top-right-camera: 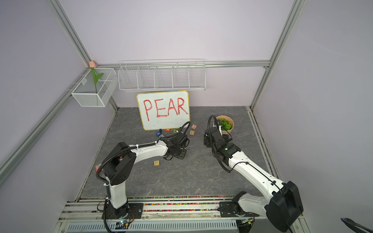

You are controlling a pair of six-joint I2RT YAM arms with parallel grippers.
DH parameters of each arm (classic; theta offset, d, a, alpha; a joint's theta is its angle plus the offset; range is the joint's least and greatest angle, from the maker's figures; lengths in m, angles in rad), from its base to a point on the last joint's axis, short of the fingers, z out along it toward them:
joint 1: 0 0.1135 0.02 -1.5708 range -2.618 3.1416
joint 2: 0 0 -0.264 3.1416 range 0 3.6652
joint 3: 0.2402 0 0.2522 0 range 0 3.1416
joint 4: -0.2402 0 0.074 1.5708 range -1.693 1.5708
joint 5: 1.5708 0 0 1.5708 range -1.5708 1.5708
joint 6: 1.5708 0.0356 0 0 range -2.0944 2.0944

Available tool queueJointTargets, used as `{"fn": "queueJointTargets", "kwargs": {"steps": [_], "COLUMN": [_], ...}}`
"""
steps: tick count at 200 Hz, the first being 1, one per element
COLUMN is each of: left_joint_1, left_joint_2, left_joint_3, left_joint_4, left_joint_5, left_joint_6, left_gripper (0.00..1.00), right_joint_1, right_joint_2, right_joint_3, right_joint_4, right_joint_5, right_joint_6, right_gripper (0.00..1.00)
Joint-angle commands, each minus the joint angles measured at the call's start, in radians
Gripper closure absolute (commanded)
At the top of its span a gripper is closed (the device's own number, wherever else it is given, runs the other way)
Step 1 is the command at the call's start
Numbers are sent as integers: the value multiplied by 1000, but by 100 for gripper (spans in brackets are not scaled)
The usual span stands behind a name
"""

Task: Spell the uppercase word “pear” with letter blocks
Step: Pick up the letter block from the center of the board, then place the letter block at the center of the board.

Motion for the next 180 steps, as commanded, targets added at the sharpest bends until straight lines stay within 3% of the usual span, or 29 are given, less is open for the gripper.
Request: {"fn": "queueJointTargets", "kwargs": {"steps": [1, 49, 75, 180], "left_joint_1": [1, 1, 4, 90], "left_joint_2": [-85, -165, -194, -225], "left_joint_3": [-39, -175, -219, -320], "left_joint_4": [-74, -66, -88, -64], "left_joint_5": [-64, -4, -54, -83], "left_joint_6": [-160, -399, -482, -547], "left_gripper": [71, 72, 72, 71], "right_joint_1": [-5, -6, -7, -6], "right_joint_2": [21, 49, 53, 61], "right_joint_3": [11, 29, 30, 28], "right_joint_4": [38, 52, 55, 60], "right_joint_5": [-24, -52, -65, -65], "right_joint_6": [-9, -15, -17, -11], "right_gripper": [11, 11, 11, 11]}}
